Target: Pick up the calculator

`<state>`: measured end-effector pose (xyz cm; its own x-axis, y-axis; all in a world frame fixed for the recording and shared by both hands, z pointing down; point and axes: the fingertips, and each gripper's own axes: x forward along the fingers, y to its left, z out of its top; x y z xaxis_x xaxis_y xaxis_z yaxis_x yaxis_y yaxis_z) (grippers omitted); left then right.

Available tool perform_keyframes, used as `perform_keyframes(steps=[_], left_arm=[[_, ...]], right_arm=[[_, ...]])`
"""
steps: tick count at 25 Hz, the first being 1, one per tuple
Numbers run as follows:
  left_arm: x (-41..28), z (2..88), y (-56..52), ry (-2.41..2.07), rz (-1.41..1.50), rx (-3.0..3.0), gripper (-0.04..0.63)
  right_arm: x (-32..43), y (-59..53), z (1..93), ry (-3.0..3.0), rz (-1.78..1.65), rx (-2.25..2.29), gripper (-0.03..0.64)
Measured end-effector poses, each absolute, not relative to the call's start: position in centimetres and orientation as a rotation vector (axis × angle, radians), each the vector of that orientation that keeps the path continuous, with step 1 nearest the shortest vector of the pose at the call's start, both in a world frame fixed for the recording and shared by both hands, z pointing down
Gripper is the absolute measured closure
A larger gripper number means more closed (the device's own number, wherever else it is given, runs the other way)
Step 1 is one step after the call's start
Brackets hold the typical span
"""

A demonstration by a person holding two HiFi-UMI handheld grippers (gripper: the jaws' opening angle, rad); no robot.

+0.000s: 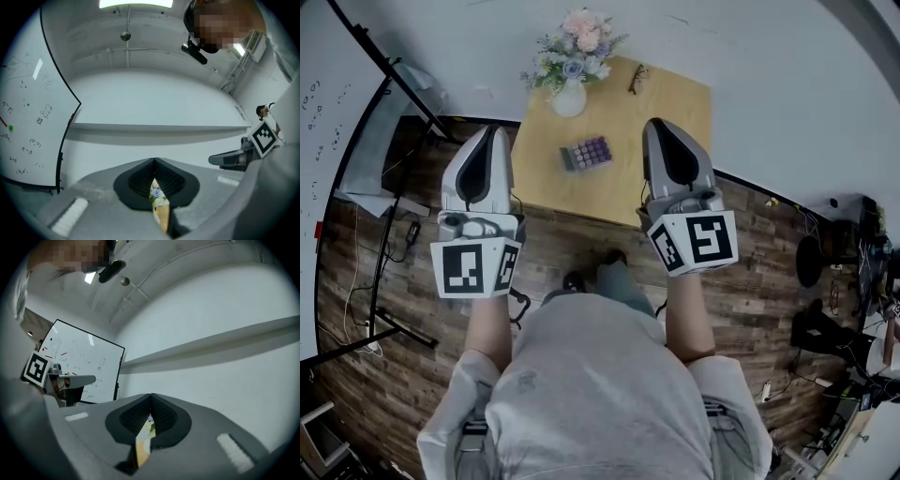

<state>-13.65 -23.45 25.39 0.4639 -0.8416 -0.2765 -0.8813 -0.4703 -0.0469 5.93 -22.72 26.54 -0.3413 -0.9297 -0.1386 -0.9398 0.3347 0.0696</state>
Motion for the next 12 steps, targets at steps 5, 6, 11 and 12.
perform_keyframes(steps=[5,6,11,12], left_arm=[[-13.0,26.4,-24.6,1.526,0.295,-2.546,0.591],[-13.0,26.5,-24.9,1.534,0.291,-2.545,0.591],[-12.4,26.9,-26.8,1.577,0.271,-2.538,0.591],[-12.3,27.0,-27.2,1.587,0.269,-2.536,0.591]], right_arm=[[6.3,-24.0,27.7,2.54,0.166,-1.754,0.617],[6.4,-24.4,27.9,2.546,0.152,-1.747,0.617],[6.8,-27.1,28.8,2.605,0.087,-1.714,0.617],[6.9,-27.8,28.9,2.619,0.076,-1.706,0.617]])
